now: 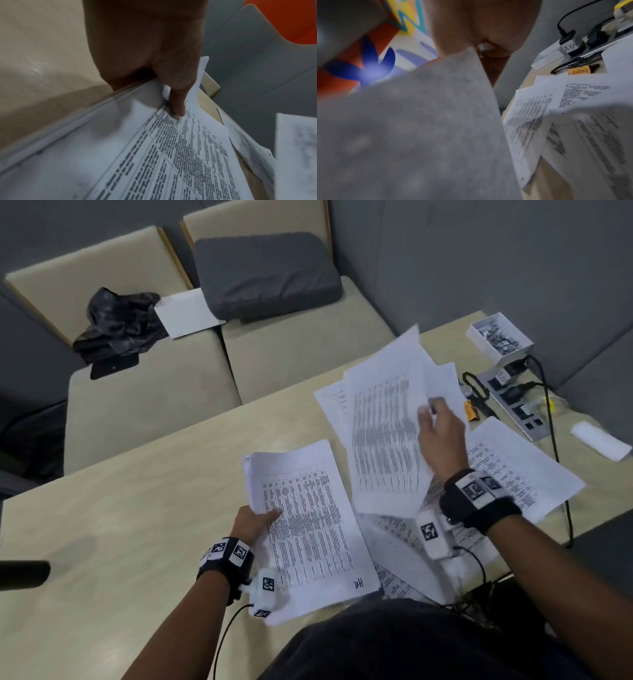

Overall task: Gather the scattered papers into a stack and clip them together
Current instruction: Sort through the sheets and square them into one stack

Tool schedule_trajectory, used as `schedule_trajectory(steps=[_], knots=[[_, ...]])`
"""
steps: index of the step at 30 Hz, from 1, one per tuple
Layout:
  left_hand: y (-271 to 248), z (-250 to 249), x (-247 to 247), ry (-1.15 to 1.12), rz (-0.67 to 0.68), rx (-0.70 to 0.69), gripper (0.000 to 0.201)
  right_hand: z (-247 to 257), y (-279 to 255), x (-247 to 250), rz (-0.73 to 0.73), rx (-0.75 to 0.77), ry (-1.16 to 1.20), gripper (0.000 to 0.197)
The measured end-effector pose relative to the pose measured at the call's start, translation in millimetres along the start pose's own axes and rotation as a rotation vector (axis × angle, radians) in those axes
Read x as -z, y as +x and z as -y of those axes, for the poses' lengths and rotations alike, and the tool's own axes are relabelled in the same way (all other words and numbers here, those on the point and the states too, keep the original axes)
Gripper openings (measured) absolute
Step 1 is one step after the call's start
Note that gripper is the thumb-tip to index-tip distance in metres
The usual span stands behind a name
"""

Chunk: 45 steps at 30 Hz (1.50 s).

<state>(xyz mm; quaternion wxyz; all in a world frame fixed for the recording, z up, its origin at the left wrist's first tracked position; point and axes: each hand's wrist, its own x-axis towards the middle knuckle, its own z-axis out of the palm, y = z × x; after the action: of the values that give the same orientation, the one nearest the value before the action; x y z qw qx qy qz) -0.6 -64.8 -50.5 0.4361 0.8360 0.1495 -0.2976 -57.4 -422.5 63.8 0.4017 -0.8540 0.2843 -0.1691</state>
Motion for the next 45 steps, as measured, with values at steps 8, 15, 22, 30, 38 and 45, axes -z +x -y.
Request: schedule_trajectory(steps=[8,15,22,30,38,45], knots=[[-16.7,-0.1,2.5,-0.443,0.103,0.092,0.057,-4.7,-6.7,1.1,0.212,-0.145,0.265,0.013],[-29.6,-3.1,-3.9,-0.533,0.158,0.062,0.067,-32.3,-58.8,-64.3,0.493,-0.323,0.039,0.026],[-28.1,6.6,-20.1,-0.296,0.068,-0.093,0.043,-31.8,-73.2,-102.9,0.678,-0.294,-0.121,0.021],[-14.2,2.8,-27.7,-0.266,0.065,-0.126,0.032,-79.1,-47.9,-31.3,0.433,-0.494,-0.145,0.01],[-8.5,3.8,-31.9,-0.229,0.076,-0.121,0.03,-176.4,-64.1,94.4,-0.097,-1.136,-0.296,0.104],[-12.3,-5.1,-30.6,-0.146,0.099,-0.217,0.034,-238.9,-106.3,56.8,0.062,-1.133,-0.221,0.154]])
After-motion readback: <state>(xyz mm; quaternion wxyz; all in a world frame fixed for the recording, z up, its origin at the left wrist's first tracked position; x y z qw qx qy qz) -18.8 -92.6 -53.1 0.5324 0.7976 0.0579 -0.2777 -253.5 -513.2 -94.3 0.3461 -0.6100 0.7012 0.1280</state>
